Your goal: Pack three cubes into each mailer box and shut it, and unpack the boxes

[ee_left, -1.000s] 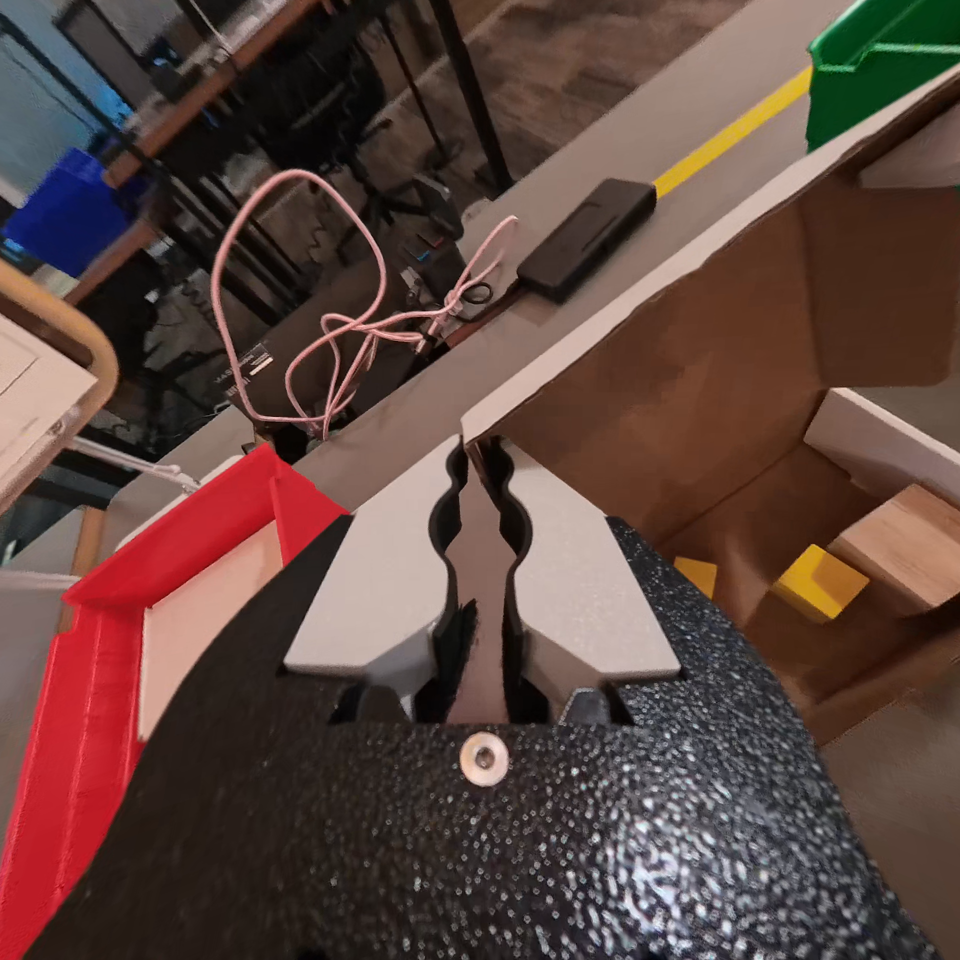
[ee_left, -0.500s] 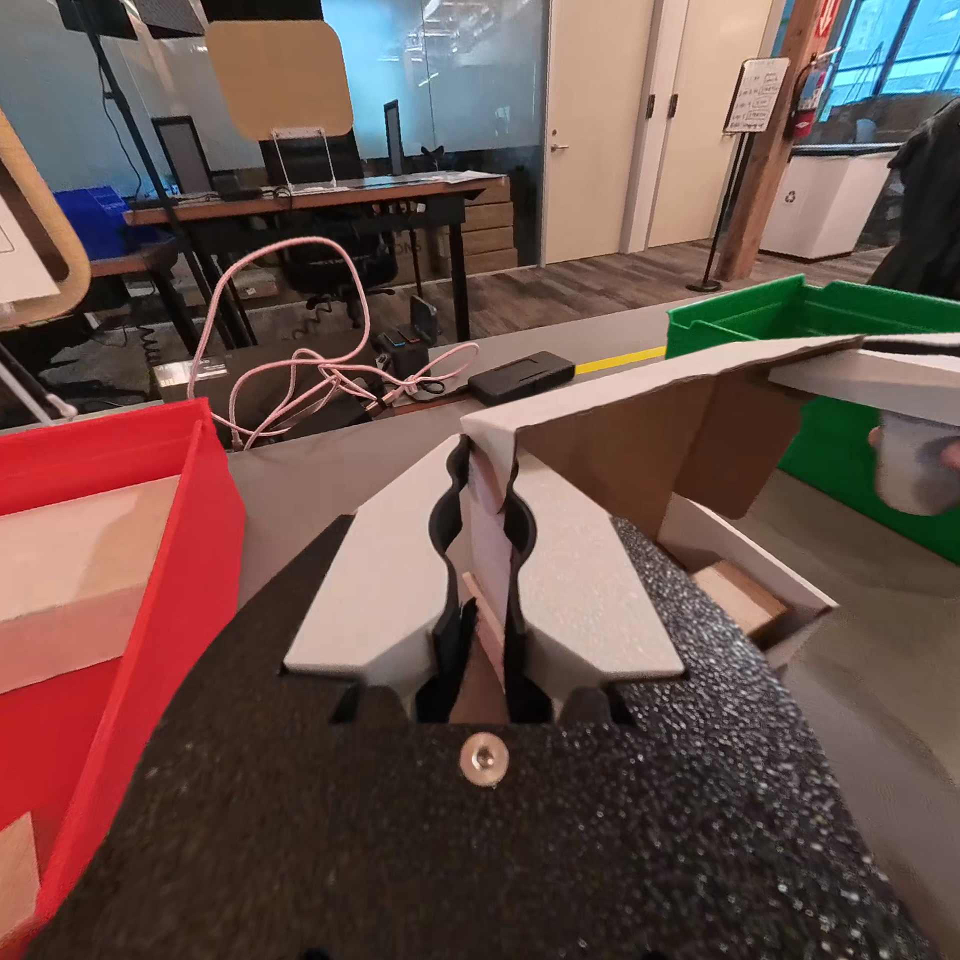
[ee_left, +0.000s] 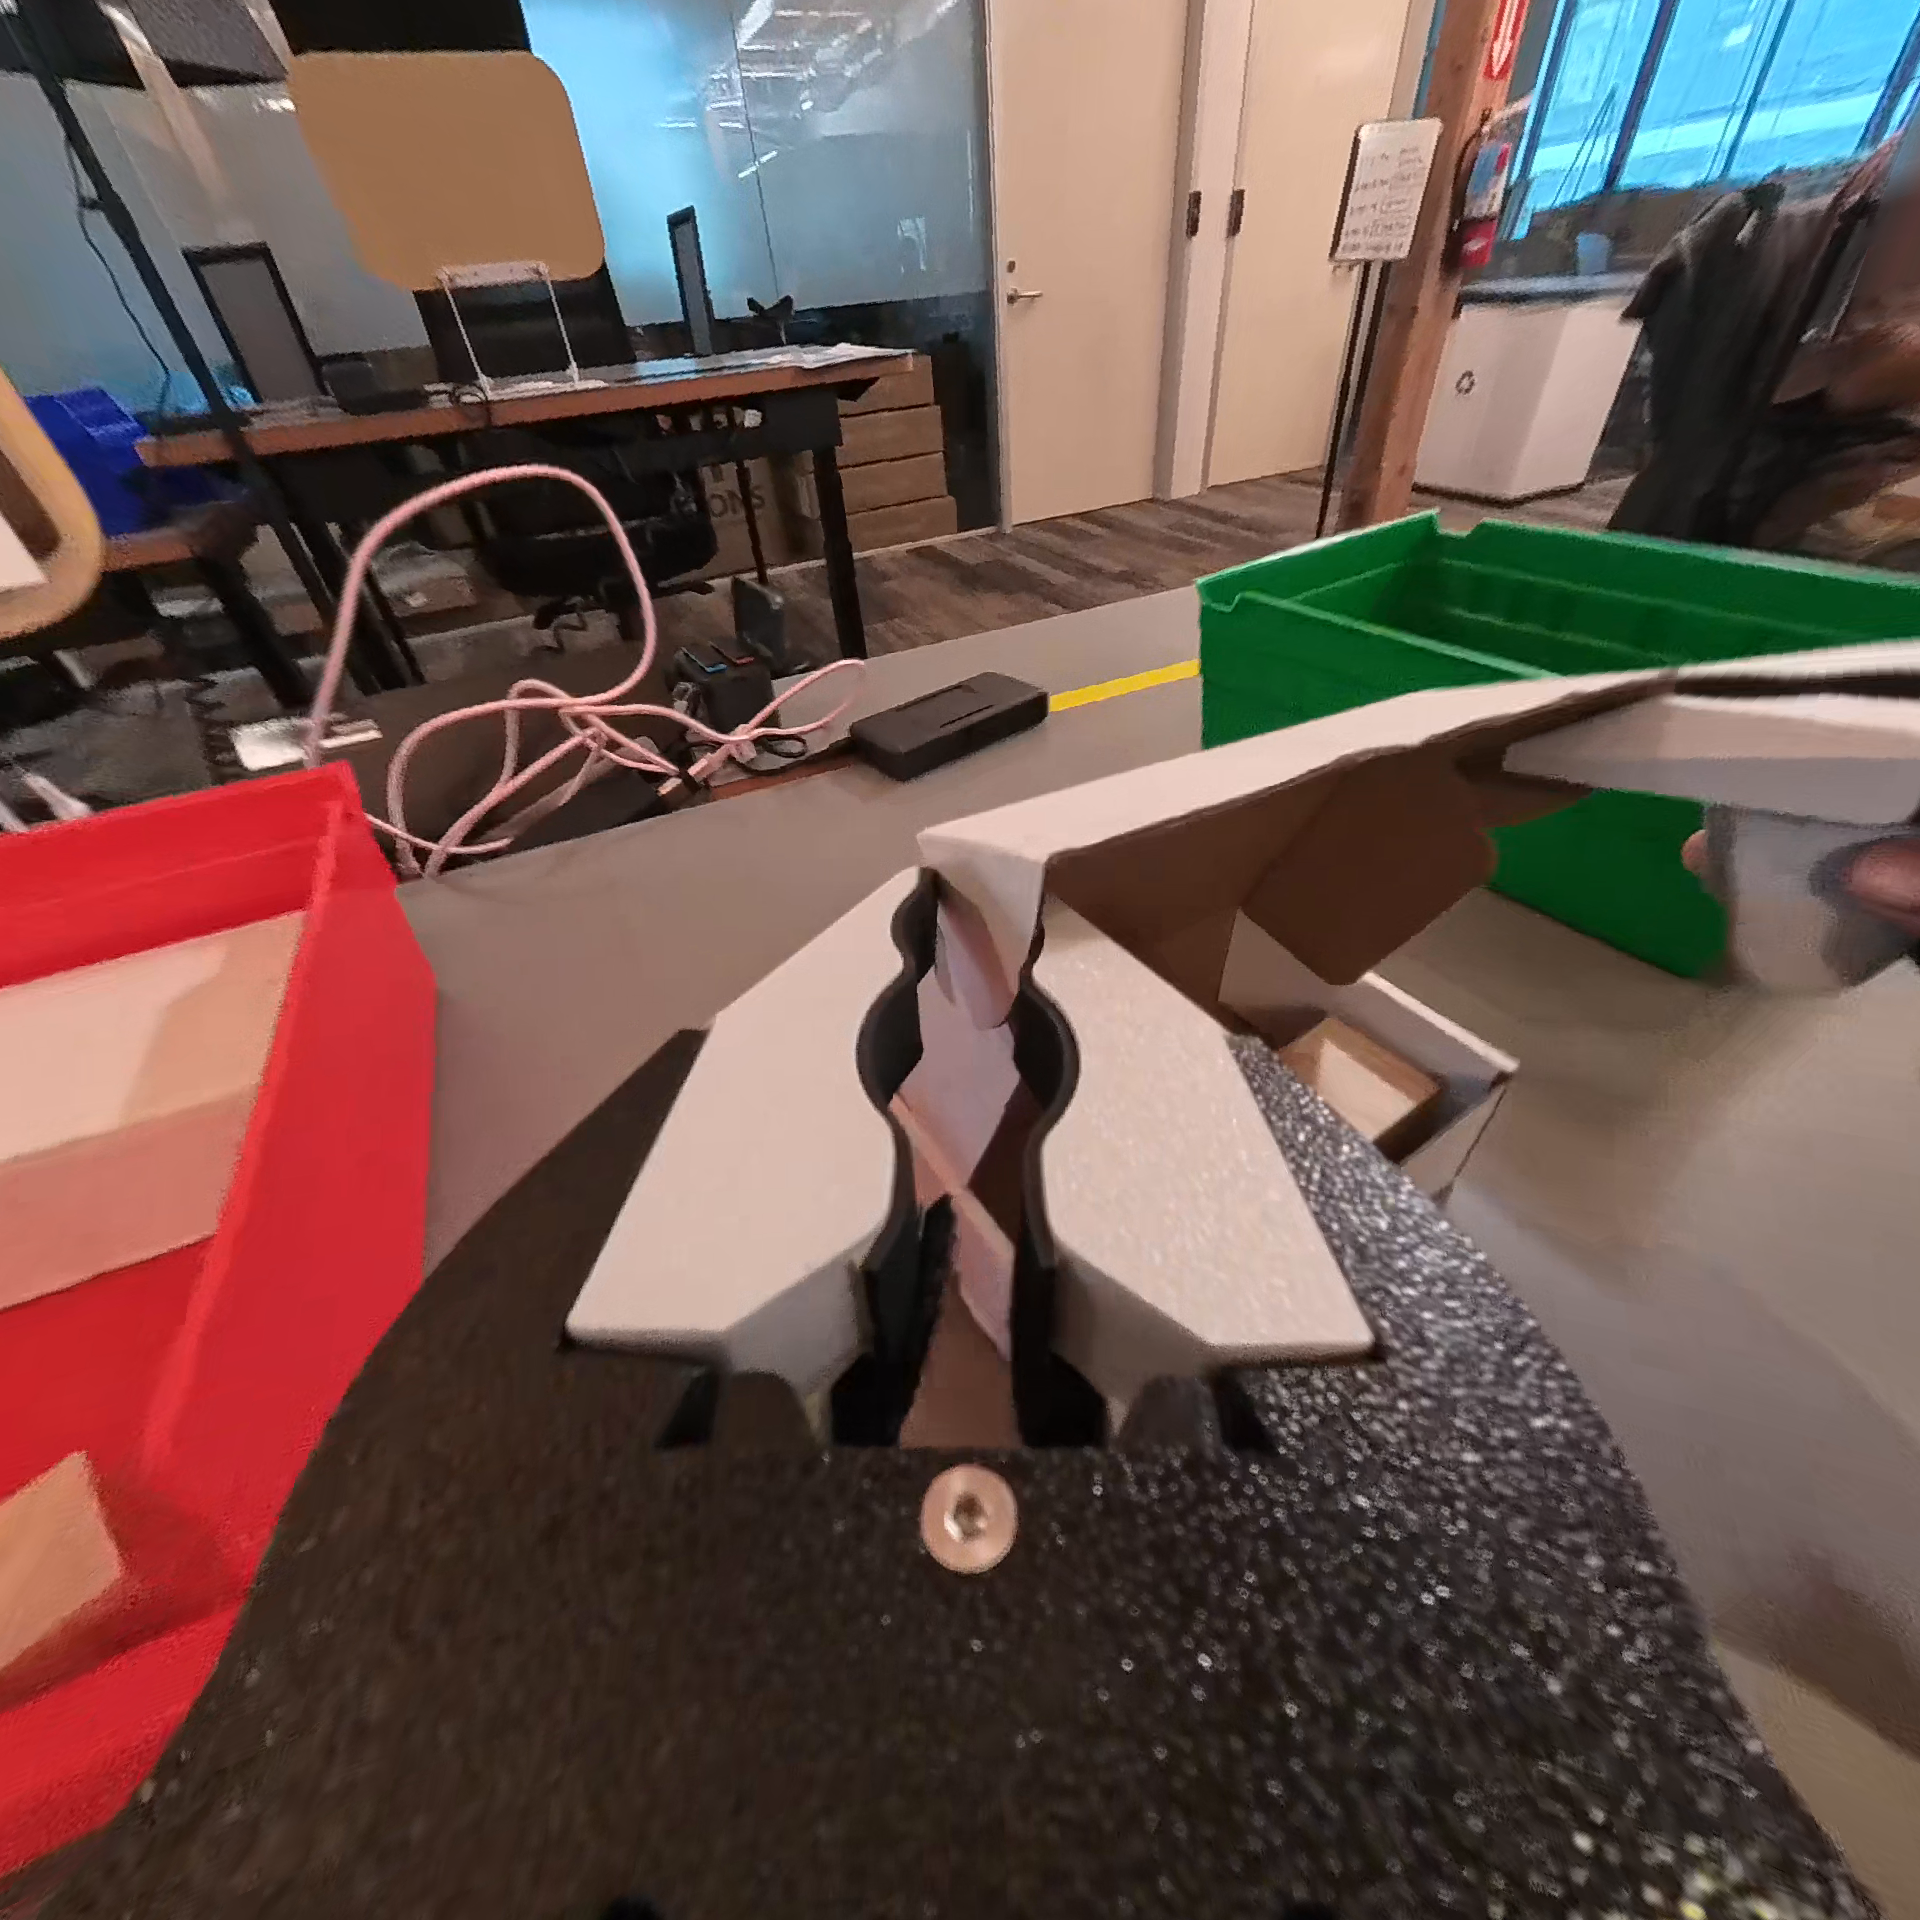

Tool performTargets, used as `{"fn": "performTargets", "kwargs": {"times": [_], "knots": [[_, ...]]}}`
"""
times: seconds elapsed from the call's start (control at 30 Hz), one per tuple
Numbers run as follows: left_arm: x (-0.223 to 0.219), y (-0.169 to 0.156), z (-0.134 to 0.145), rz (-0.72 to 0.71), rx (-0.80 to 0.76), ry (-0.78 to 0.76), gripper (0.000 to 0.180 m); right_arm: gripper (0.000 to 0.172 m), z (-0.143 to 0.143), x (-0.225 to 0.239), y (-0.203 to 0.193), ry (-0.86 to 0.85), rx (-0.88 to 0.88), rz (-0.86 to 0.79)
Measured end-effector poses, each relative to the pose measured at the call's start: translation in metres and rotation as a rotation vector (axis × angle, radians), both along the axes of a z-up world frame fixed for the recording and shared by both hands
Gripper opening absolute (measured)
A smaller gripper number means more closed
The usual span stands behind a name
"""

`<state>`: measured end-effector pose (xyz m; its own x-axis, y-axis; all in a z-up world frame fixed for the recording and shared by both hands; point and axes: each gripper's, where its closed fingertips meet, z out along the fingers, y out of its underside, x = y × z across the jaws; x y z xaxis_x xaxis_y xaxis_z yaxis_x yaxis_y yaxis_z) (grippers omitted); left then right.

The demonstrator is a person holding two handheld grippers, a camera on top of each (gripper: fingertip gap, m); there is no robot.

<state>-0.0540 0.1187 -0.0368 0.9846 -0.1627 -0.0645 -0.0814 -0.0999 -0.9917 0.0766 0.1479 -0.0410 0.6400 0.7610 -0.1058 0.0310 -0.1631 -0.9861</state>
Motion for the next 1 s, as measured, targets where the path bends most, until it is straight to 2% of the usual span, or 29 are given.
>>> {"fn": "performTargets", "kwargs": {"times": [0.23,0.33,0.4,0.47,0.67,0.8,1.0], "knots": [[-0.002,0.019,0.001,-0.045,-0.042,-0.268,0.011,0.016,0.004,-0.004,0.000,0.074,-0.052,0.014],[-0.002,0.027,0.004,-0.092,-0.037,-0.423,0.014,0.018,0.008,-0.006,0.005,0.170,-0.121,0.047],[-0.005,0.030,0.001,-0.109,-0.044,-0.471,0.015,0.020,0.009,-0.010,0.006,0.206,-0.157,0.080],[-0.007,0.027,-0.002,-0.101,-0.042,-0.426,0.015,0.019,0.007,-0.011,0.005,0.168,-0.134,0.075],[-0.006,0.001,-0.019,-0.074,-0.073,-0.108,0.012,0.014,-0.010,-0.005,-0.010,0.016,-0.091,0.084],[-0.002,-0.014,-0.045,-0.075,-0.146,0.059,0.011,0.010,-0.036,0.001,-0.016,-0.101,-0.094,0.084],[0.000,-0.023,-0.088,-0.064,-0.267,0.209,0.007,0.007,-0.076,0.005,-0.014,-0.216,-0.148,0.075]]}}
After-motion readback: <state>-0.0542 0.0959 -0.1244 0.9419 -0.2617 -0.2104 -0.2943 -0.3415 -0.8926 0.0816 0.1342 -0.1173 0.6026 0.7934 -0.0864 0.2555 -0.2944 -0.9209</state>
